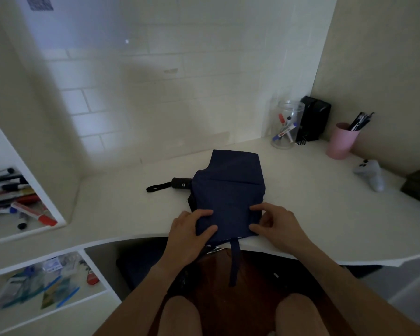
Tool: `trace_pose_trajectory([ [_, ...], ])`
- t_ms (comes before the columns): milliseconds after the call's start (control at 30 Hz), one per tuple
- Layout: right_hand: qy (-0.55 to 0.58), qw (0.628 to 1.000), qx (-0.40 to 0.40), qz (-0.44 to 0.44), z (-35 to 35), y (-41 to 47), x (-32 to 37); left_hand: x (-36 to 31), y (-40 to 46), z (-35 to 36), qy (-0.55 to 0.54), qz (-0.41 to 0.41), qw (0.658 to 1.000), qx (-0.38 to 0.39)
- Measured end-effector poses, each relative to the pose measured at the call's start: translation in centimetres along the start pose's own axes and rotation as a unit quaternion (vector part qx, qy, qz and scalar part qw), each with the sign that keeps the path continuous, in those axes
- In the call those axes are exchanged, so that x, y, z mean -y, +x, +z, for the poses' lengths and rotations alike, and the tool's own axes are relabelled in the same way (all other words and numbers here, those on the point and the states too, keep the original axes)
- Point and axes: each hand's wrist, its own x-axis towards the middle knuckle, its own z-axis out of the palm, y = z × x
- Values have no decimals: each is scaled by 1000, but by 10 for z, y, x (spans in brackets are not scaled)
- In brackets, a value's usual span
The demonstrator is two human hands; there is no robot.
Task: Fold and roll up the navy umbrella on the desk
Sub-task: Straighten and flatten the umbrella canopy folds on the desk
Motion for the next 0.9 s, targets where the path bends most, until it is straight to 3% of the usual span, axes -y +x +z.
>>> trace_pose_trajectory([
  [67, -78, 996, -42, -17, 0, 1, 9, -3, -2, 0, 18, 19, 1000, -1],
  [167, -131, 959, -183, -172, 10, 4, 33, -4, -2, 1, 43, 54, 998, 1],
  [233, -188, 944, -139, -234, 22, 12, 36, -2, -1, 2, 58, 63, 996, 1],
  [367, -292, 937, 34, -188, 34, 23, 7, 5, -3, -2, 161, 91, 983, -22],
  [467, -305, 930, 57, -199, 36, 22, 0, 4, 2, -13, 233, 136, 962, -49],
  [533, -311, 928, 65, -195, 37, 22, 1, -9, 14, -17, 217, 191, 955, -60],
  [633, -315, 927, 72, -188, 40, 23, -2, -21, 32, -7, 239, 254, 937, 14],
  [733, -305, 930, 85, -186, 39, 24, -3, 2, 32, 3, 287, 214, 926, 118],
  [900, -313, 924, 118, -186, 22, 26, -9, 28, 32, -11, 297, 193, 923, 152],
])
